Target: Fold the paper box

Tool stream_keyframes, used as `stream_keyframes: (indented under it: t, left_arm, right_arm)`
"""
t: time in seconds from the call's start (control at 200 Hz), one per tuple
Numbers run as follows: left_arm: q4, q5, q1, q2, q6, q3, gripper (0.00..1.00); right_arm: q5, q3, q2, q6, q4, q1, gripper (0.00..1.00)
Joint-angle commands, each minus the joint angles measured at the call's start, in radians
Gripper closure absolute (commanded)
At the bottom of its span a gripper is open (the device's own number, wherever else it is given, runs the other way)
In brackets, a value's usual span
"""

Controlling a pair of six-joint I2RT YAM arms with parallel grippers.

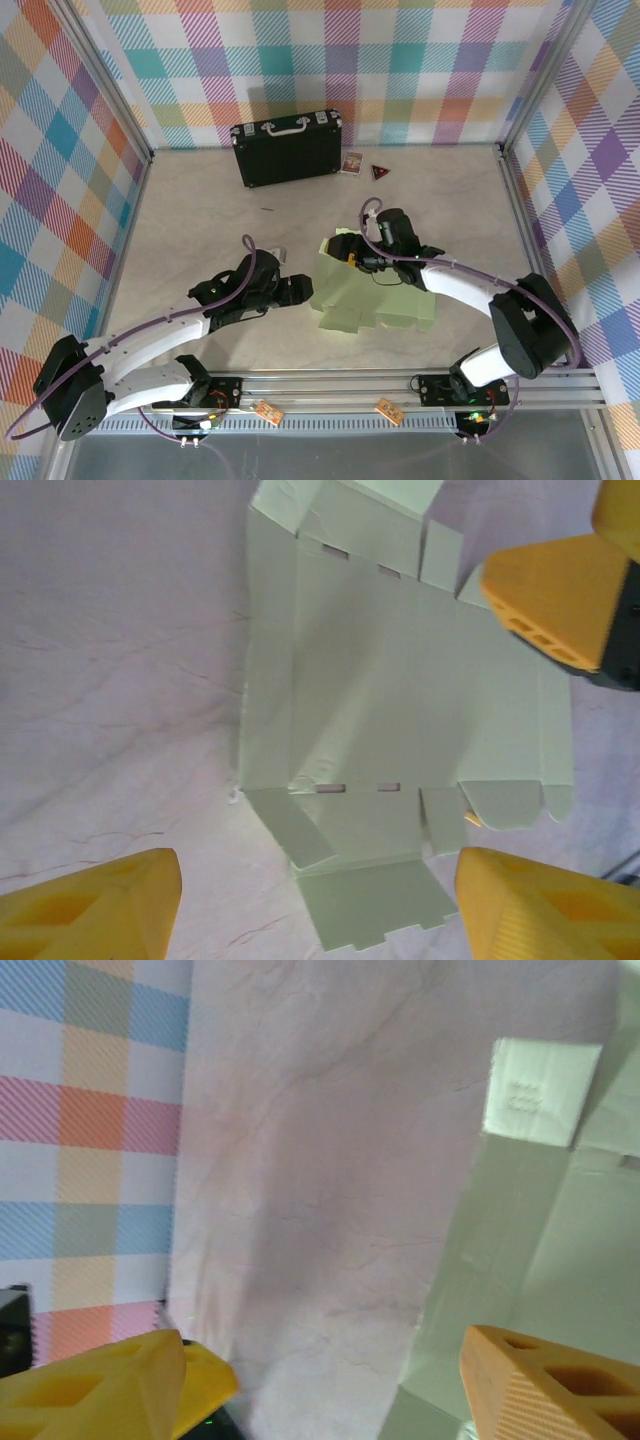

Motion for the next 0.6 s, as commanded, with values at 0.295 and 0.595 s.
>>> stream_keyframes:
  t: [0.295, 0.595]
  left_arm:
    - [0.061, 0.086, 0.023, 0.242, 0.043, 0.067, 0.31]
    - [0.154, 0.132, -0.003, 0.352, 0.011, 0.048, 0.4]
  right_arm:
    - [0.024, -0.001, 0.093, -0.253, -0.261, 0.004, 0.59]
    - [-0.013, -0.033, 0.188, -0.219, -0.184, 0.01, 0.65]
